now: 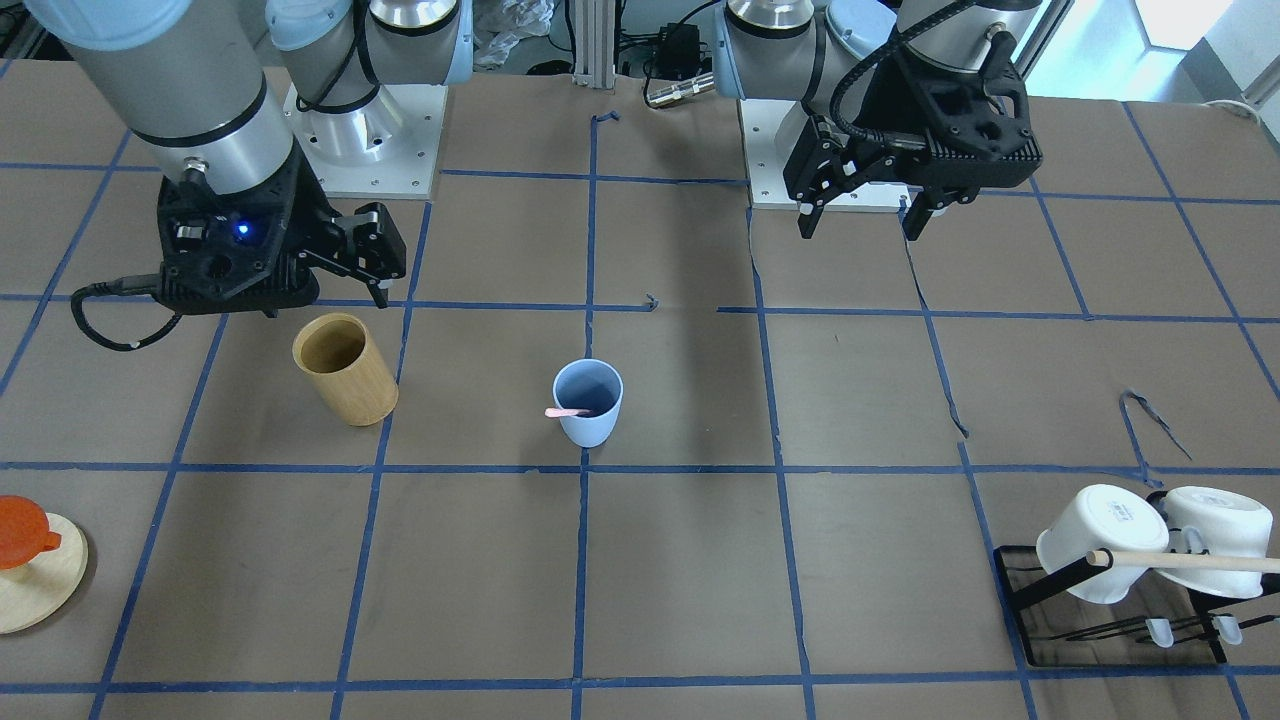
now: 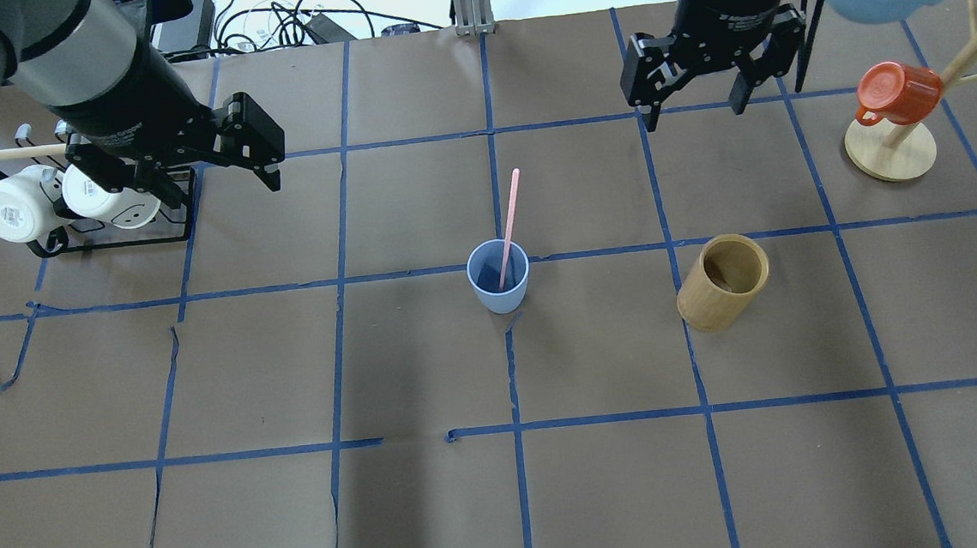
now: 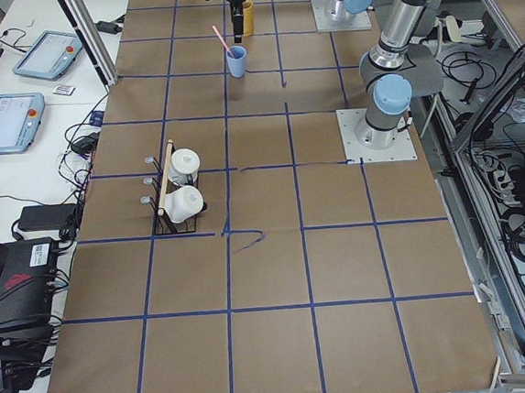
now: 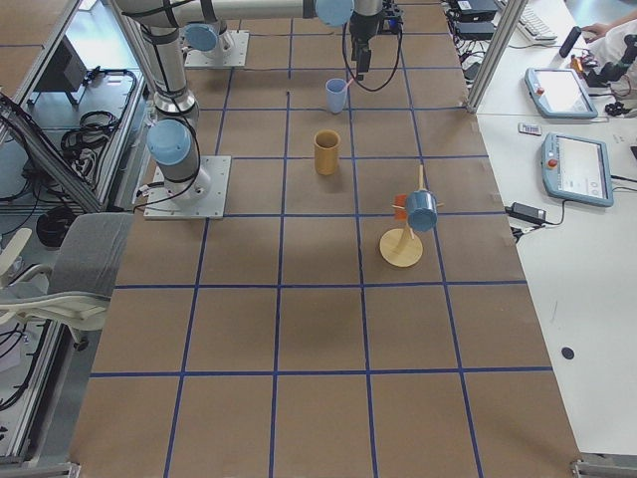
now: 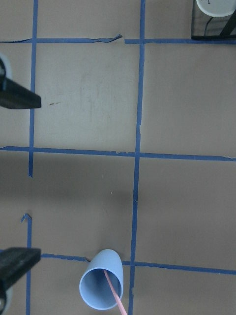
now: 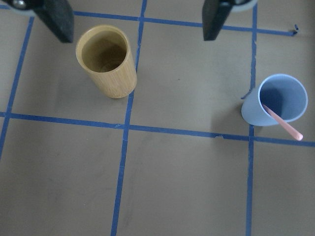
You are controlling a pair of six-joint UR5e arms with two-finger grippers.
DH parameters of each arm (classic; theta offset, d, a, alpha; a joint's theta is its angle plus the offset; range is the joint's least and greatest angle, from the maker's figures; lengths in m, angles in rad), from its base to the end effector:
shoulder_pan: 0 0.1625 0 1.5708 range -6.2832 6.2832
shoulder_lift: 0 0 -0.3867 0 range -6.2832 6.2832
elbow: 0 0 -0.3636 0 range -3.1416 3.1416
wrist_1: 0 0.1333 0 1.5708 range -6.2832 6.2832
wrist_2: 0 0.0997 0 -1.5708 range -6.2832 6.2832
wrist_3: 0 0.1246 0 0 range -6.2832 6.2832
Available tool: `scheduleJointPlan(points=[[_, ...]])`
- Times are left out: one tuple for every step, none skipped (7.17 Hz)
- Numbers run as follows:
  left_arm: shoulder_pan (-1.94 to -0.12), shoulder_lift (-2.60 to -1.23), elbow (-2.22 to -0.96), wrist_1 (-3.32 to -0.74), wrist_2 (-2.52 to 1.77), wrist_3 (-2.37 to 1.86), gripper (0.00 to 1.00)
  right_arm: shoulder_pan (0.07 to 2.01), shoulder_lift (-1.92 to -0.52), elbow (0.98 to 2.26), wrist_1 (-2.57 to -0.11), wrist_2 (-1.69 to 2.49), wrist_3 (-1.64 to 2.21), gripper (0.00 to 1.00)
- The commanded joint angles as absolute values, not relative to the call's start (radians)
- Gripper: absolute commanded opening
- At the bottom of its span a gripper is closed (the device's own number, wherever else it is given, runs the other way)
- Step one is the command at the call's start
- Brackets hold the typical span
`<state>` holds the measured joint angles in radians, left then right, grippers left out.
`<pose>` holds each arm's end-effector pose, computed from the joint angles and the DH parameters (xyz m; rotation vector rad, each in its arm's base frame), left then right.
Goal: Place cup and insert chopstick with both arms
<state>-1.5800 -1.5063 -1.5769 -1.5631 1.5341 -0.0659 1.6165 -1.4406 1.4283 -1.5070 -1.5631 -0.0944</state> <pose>-0.1420 -0.4445 0.4520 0.0860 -3.0997 0.1003 0.1573 -0.5003 0.4208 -0.2189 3.1240 0.0803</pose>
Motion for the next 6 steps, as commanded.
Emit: scheduleJointPlan(points=[[-1.58,-1.506,-1.577,-1.563,1.534,-0.066,1.0,1.594,-1.489,1.474,-1.483,-1.566,-0.164,0.89],[-1.578,-1.506,-1.577,-1.563,1.534,-0.066,1.0,1.594,-1.499,1.5,-1.505,-1.563,-0.17,0.88],[-1.58,-1.506,-1.577,-1.563,1.534,-0.066,1.0,1.591,-1.499,1.505,-1.535,-1.563,-0.167,0.88],[-1.578,-1.506,-1.577,-1.563,1.534,-0.066,1.0,1.591,-1.499,1.514,-1.621,-1.563,-0.158,0.91],[-1.58,-1.506,-1.577,-1.563,1.534,-0.066,1.0,1.591,-1.506,1.517,-1.64,-1.562,-0.153,0.99],[-1.58,-1.506,-1.577,-1.563,1.534,-0.066,1.0,1.591,-1.517,1.517,-1.629,-1.565,-0.14,1.0]])
